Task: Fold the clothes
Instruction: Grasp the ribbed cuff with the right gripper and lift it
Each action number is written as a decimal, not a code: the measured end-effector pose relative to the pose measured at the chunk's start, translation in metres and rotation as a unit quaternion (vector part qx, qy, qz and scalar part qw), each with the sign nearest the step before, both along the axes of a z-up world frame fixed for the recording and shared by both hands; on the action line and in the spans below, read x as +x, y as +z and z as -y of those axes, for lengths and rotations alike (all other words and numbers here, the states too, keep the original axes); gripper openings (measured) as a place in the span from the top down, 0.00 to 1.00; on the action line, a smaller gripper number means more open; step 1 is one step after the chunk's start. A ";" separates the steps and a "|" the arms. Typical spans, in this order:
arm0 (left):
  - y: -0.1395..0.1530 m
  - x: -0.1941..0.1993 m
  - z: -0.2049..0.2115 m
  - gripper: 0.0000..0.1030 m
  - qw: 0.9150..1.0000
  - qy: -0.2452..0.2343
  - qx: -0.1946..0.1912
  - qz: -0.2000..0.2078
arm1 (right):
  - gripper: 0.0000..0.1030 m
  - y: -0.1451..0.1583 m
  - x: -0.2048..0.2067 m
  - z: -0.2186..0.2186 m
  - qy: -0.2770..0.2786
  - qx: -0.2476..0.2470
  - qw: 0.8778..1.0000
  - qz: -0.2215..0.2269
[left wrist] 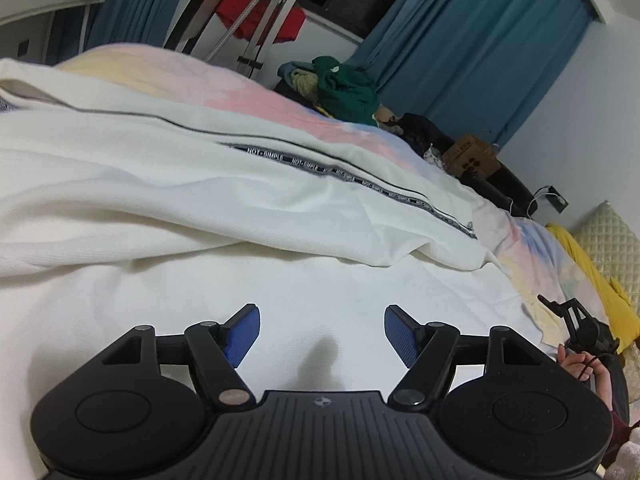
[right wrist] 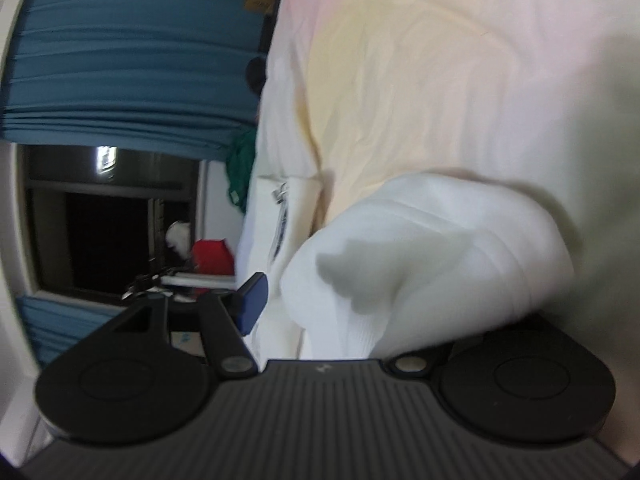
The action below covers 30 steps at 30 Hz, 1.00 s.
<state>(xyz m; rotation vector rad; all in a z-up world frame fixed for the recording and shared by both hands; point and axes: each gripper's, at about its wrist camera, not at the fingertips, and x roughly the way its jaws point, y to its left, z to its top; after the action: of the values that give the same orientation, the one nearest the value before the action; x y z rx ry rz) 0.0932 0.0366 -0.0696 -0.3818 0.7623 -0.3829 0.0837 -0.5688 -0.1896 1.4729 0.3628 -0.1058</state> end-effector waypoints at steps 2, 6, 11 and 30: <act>-0.004 0.003 0.001 0.31 1.000 0.000 -0.008 -0.004 | 0.33 0.000 0.014 0.003 0.015 0.008 1.000 0.011; -0.010 0.009 0.004 0.31 1.000 -0.004 -0.016 -0.010 | 0.26 0.001 0.042 0.002 0.061 -0.010 0.998 0.004; -0.014 0.015 0.009 0.31 1.000 -0.014 -0.021 -0.011 | 0.37 0.004 0.054 0.007 0.031 -0.021 0.999 0.011; 0.004 0.006 0.007 0.31 0.999 -0.032 -0.025 0.011 | 0.90 0.096 -0.007 -0.028 -0.136 -0.367 0.913 -0.114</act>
<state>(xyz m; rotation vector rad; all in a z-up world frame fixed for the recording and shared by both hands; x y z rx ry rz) 0.0988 0.0294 -0.0656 -0.4004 0.7468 -0.4658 0.0764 -0.5405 -0.0933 0.7510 0.2586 -0.5815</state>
